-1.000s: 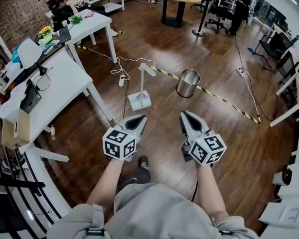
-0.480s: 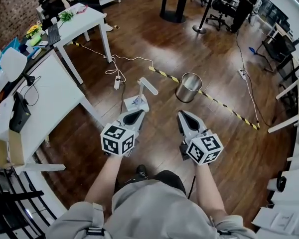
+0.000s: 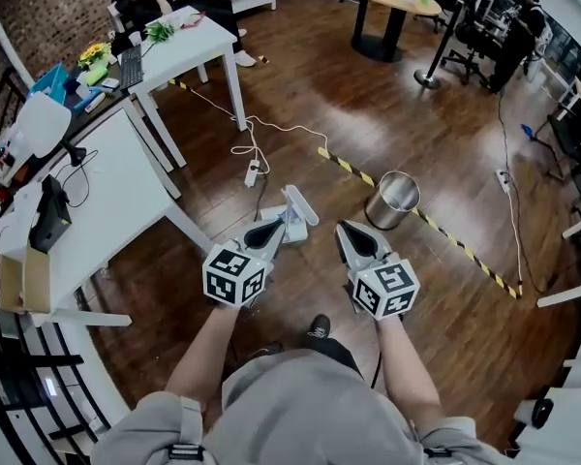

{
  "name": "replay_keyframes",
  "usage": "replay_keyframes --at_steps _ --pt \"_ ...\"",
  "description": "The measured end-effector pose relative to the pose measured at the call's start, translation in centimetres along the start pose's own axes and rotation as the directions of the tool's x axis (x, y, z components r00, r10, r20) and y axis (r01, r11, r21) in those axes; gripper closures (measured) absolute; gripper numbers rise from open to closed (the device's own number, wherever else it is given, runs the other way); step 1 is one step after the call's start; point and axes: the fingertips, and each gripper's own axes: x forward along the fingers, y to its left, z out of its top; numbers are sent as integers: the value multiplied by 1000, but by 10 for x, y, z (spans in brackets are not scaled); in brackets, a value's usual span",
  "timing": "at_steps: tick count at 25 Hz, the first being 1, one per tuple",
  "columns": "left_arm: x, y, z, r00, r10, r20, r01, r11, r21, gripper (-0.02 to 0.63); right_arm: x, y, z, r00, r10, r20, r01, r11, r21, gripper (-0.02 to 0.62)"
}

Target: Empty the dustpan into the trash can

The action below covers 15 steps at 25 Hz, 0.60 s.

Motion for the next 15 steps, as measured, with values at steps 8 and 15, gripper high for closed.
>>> replay_keyframes --at_steps 8,15 --pt "17 24 5 995 95 -8 -95 995 -17 601 54 -14 -16 991 97 -91 -101 994 -41 558" --pt "20 50 -8 997 59 -43 -60 998 -28 601 123 -23 -69 969 33 -244 -52 996 -70 381"
